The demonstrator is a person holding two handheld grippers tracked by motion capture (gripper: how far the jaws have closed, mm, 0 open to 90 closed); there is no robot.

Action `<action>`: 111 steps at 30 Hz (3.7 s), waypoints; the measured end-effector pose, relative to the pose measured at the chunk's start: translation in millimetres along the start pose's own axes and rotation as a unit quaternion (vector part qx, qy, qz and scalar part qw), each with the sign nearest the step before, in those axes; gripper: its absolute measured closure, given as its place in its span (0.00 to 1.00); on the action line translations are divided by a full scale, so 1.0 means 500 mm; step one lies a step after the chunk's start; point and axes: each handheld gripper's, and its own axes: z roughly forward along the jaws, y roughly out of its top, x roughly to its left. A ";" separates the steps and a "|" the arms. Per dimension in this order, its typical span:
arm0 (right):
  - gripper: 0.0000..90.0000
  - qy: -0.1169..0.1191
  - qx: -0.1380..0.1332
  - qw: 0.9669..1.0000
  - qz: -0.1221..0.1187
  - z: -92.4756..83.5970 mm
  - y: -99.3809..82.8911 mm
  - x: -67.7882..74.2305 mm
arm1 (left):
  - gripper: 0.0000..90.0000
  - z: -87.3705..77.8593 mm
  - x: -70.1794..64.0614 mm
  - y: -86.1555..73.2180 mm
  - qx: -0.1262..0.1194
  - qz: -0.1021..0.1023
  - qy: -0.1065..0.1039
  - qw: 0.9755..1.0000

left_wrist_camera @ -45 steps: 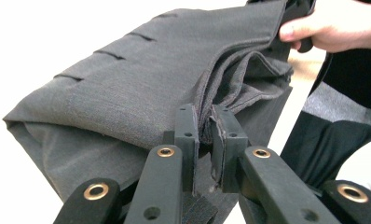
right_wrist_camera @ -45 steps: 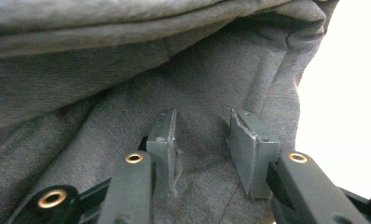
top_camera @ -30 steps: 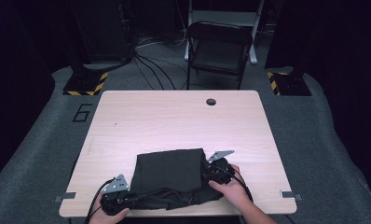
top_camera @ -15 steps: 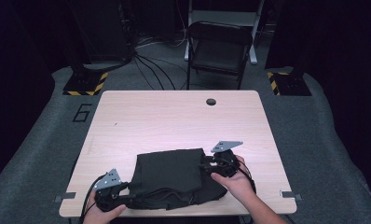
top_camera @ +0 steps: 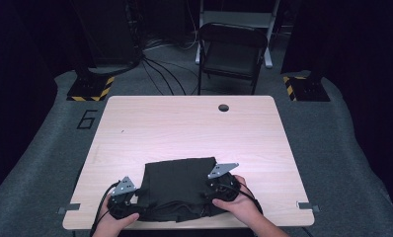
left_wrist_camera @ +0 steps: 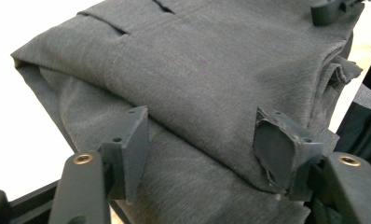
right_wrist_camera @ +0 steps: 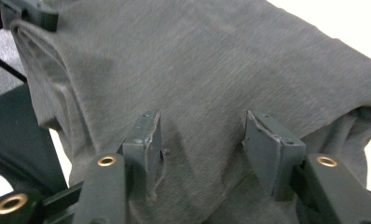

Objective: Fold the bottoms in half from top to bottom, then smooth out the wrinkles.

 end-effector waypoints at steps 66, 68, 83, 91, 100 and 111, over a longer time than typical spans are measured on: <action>0.44 -0.034 0.014 0.998 0.057 0.063 -0.007 -0.094 | 0.37 0.139 0.118 0.091 0.018 -0.003 0.030 0.999; 0.44 -0.033 0.014 0.998 0.056 0.065 -0.003 -0.101 | 0.37 0.142 0.123 0.094 0.019 -0.002 0.031 0.999; 0.44 -0.039 0.010 0.997 0.068 0.083 0.020 -0.139 | 0.37 0.165 0.163 0.116 0.012 -0.025 0.033 0.999; 0.43 -0.043 0.006 0.996 0.076 0.091 0.029 -0.156 | 0.37 0.174 0.173 0.129 0.014 -0.032 0.043 0.998; 0.43 -0.042 0.010 0.995 0.085 0.091 0.032 -0.162 | 0.37 0.174 0.177 0.130 0.009 -0.035 0.046 0.998; 0.44 -0.037 0.008 0.996 0.086 0.070 0.049 -0.148 | 0.39 0.150 0.166 0.148 0.001 -0.033 0.053 0.998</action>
